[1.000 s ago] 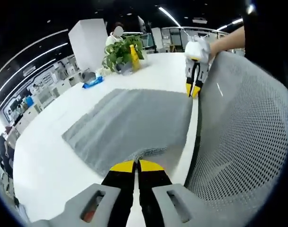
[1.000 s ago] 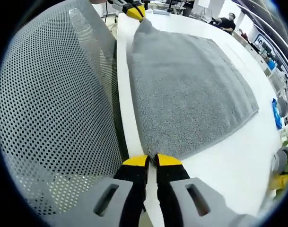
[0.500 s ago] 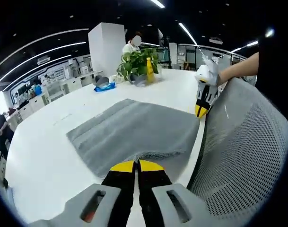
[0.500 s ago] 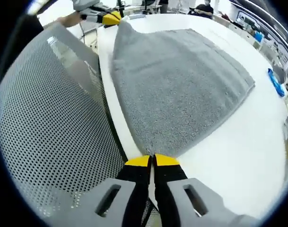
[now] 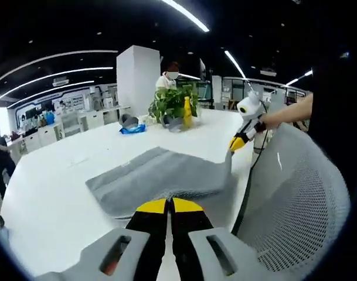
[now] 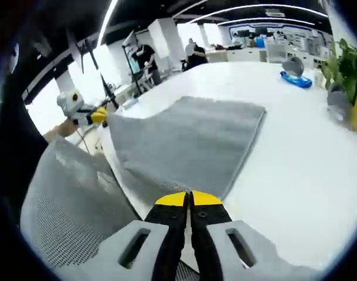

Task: Fold the towel on the table until its edges align and the towel forms a compact rectangular stack.

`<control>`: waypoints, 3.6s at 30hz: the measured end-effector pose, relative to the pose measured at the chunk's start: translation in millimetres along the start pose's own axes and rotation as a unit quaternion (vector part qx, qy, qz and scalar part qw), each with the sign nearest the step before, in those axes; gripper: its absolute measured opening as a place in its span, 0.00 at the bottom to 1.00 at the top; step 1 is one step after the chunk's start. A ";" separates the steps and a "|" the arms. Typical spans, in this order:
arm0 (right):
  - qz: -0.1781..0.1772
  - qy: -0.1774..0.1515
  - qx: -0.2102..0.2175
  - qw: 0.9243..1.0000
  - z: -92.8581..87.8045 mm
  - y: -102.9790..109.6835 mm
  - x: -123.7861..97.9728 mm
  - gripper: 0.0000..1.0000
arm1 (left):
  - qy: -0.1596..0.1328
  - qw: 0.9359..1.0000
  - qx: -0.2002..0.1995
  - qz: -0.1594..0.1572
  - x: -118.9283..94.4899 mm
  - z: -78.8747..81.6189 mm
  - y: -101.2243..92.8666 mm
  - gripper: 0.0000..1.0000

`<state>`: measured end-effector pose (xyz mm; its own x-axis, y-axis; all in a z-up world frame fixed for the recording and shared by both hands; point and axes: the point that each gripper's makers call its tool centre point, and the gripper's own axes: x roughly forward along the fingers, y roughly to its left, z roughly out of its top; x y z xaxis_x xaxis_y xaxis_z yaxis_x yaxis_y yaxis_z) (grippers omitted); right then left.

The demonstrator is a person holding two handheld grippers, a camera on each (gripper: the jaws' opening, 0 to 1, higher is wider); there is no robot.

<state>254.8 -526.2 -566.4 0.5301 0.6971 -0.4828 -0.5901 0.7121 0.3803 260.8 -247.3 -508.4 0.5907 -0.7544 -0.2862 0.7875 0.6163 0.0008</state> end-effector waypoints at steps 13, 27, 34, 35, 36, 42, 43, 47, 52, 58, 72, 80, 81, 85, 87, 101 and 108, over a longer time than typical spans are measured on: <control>0.079 -0.214 0.131 0.965 58.7 5.4 -39.9 0.00 | -0.121 0.990 -0.063 -0.045 -10.6 51.9 -14.2 0.01; 0.118 -0.262 0.109 0.952 79.4 55.7 -62.0 0.00 | -0.159 0.979 -0.112 -0.064 -28.7 61.4 -14.8 0.01; 0.148 -0.264 0.109 0.947 83.7 72.4 -60.8 0.00 | -0.167 0.977 -0.125 -0.053 -36.5 58.6 -6.4 0.01; 0.157 -0.265 0.109 0.945 84.9 76.0 -61.2 0.00 | -0.169 0.976 -0.126 -0.052 -37.7 58.5 -5.6 0.01; 0.164 -0.265 0.109 0.944 85.4 79.0 -61.4 0.00 | -0.180 0.973 -0.135 -0.046 -39.4 59.6 -1.9 0.01; 0.183 -0.271 0.116 0.938 87.5 79.9 -66.8 0.00 | -0.199 0.966 -0.160 -0.041 -46.3 59.3 5.6 0.01; 0.184 -0.273 0.118 0.937 87.8 79.6 -67.3 0.00 | -0.205 0.963 -0.167 -0.044 -47.8 60.8 6.0 0.01; 0.201 -0.294 0.132 0.925 92.4 74.8 -77.0 0.00 | -0.246 0.949 -0.185 -0.063 -54.7 75.3 4.4 0.01; 0.216 -0.310 0.141 0.915 94.8 69.6 -86.1 0.00 | -0.251 0.946 -0.193 -0.075 -55.5 77.9 3.5 0.01; 0.211 -0.315 0.148 0.913 93.0 63.2 -87.6 0.00 | -0.250 0.943 -0.202 -0.080 -53.6 76.3 1.5 0.01; 0.085 -0.249 0.086 0.961 79.2 31.7 -61.2 0.00 | -0.186 0.959 -0.213 -0.016 -36.3 45.9 23.5 0.01; 0.008 -0.180 0.010 0.984 72.4 30.8 -38.7 0.00 | -0.125 0.977 -0.170 0.023 -23.0 31.7 34.4 0.01; -0.006 -0.170 -0.009 0.985 74.4 28.7 -34.5 0.00 | -0.122 0.978 -0.167 0.023 -22.0 31.1 34.6 0.01; -0.042 -0.138 -0.064 0.987 81.5 21.5 -17.6 0.00 | -0.091 0.984 -0.145 0.040 -19.4 22.9 42.6 0.01; -0.055 -0.119 -0.089 0.987 83.5 17.4 -8.5 0.00 | -0.074 0.987 -0.135 0.049 -17.7 18.4 46.9 0.01; -0.090 -0.072 -0.095 0.989 89.3 -20.4 17.9 0.00 | -0.023 0.995 -0.071 0.060 11.2 13.7 76.7 0.01; -0.098 -0.048 -0.072 0.991 88.3 -48.7 34.3 0.00 | 0.002 0.994 -0.090 0.066 30.9 1.6 95.7 0.01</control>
<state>355.4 -529.6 -531.8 0.6947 0.5561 -0.4562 -0.5468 0.8204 0.1674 354.7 -211.9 -515.6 0.6859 -0.6632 -0.2995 0.6587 0.7408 -0.1318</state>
